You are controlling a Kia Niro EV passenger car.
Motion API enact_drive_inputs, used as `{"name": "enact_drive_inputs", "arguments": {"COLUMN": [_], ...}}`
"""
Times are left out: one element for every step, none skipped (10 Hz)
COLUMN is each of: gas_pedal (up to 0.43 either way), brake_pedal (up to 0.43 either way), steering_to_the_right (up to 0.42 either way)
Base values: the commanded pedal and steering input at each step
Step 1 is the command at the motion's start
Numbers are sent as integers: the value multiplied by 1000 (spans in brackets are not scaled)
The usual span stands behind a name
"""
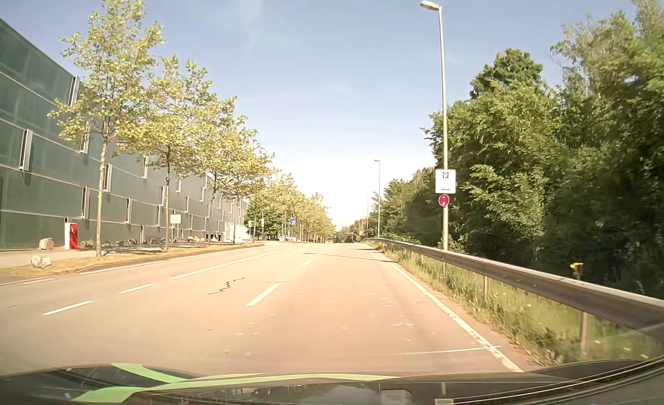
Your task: Follow the waypoints while adhering to traffic rules and regulations
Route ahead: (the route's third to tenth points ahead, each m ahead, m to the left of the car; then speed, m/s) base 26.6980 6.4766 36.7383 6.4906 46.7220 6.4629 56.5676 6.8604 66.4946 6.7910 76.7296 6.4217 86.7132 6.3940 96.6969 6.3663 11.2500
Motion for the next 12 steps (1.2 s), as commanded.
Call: {"name": "enact_drive_inputs", "arguments": {"gas_pedal": [0, 0, 0, 0, 8, 20, 20, 20, 20, 20, 20, 28], "brake_pedal": [0, 0, 0, 0, 0, 0, 0, 0, 0, 0, 0, 0], "steering_to_the_right": [-3, -3, -4, -4, -4, -4, -4, -4, -4, -4, -4, -4]}}
